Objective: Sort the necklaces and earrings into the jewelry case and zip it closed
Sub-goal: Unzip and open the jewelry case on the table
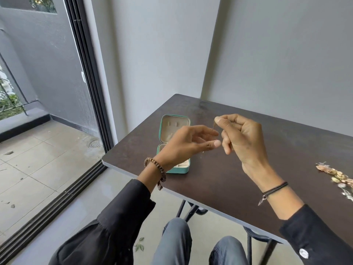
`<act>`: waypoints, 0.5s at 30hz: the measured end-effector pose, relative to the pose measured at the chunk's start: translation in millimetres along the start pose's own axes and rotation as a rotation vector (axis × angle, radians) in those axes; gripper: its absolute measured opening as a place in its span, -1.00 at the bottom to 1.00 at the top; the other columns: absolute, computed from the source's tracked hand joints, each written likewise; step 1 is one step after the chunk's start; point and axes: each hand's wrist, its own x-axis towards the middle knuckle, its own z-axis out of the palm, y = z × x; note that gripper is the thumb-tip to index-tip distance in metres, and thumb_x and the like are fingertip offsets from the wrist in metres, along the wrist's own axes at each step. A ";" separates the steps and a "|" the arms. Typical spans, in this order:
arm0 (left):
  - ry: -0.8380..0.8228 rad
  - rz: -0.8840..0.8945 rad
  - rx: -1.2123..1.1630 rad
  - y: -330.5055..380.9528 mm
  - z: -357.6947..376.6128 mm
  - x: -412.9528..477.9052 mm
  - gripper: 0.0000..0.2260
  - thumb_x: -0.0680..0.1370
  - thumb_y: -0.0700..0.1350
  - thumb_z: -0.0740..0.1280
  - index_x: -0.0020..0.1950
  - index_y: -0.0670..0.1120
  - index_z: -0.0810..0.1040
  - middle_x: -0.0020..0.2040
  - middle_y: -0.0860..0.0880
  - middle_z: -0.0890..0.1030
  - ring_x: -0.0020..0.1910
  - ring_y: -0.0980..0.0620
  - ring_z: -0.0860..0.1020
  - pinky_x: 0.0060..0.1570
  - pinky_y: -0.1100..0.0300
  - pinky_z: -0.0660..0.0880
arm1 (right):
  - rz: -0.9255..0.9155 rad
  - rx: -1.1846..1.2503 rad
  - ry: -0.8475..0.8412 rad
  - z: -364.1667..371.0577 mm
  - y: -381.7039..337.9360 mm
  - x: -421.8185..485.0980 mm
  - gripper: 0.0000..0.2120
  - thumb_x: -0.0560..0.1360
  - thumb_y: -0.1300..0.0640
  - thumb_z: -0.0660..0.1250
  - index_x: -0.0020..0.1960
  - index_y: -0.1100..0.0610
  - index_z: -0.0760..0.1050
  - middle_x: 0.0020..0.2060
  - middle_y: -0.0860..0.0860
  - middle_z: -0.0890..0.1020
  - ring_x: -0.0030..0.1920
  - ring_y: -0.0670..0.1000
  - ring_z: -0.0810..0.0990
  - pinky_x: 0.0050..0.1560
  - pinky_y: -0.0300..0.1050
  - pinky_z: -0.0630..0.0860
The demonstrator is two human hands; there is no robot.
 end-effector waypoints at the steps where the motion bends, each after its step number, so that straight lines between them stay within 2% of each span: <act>1: -0.012 -0.003 -0.029 1.0 4.4 -0.8 -0.72 0.52 -0.03 0.52 0.18 -0.11 0.68 -0.01 -0.09 0.74 -0.03 -0.10 0.70 0.17 -0.09 0.61 | 0.008 -0.003 0.014 -4.8 -0.6 -2.8 -0.84 0.60 0.13 0.40 -0.06 0.22 0.62 -0.59 0.00 0.43 -0.60 0.00 0.35 -0.42 -0.31 0.38; 4: -0.006 -0.010 -0.103 2.5 15.8 -4.4 -0.78 0.53 -0.13 0.50 0.10 -0.23 0.68 -0.06 -0.20 0.73 -0.13 -0.10 0.70 0.09 -0.13 0.61 | 0.031 -0.015 0.050 -18.4 -1.3 -9.9 -0.83 0.59 0.11 0.41 -0.07 0.23 0.62 -0.57 0.00 0.43 -0.60 0.01 0.34 -0.45 -0.25 0.36; 7: -0.010 -0.027 -0.099 4.5 25.3 -7.2 -0.81 0.55 -0.09 0.48 0.05 -0.19 0.70 -0.06 -0.14 0.75 -0.14 -0.07 0.72 0.08 -0.12 0.61 | 0.061 -0.024 0.081 -31.6 0.0 -17.3 -0.83 0.58 0.10 0.42 -0.06 0.22 0.63 -0.55 0.03 0.44 -0.58 0.02 0.36 -0.46 -0.25 0.36; 11: 0.002 -0.007 -0.039 11.0 31.7 -7.3 -0.79 0.55 -0.02 0.47 0.04 -0.15 0.73 -0.08 -0.12 0.75 -0.11 -0.03 0.72 -0.06 0.18 0.59 | 0.091 -0.028 0.103 -48.1 2.0 -26.2 -0.82 0.58 0.12 0.42 -0.05 0.26 0.62 -0.52 0.03 0.45 -0.57 0.00 0.37 -0.48 -0.27 0.34; 15: 0.011 0.005 -0.006 19.3 31.8 -2.8 -0.80 0.55 -0.01 0.48 0.01 -0.13 0.74 -0.12 -0.09 0.75 -0.14 0.04 0.70 -0.13 0.26 0.54 | 0.123 -0.031 0.137 -63.4 5.0 -32.1 -0.82 0.58 0.10 0.42 -0.06 0.23 0.63 -0.49 0.00 0.48 -0.55 -0.01 0.41 -0.51 -0.25 0.31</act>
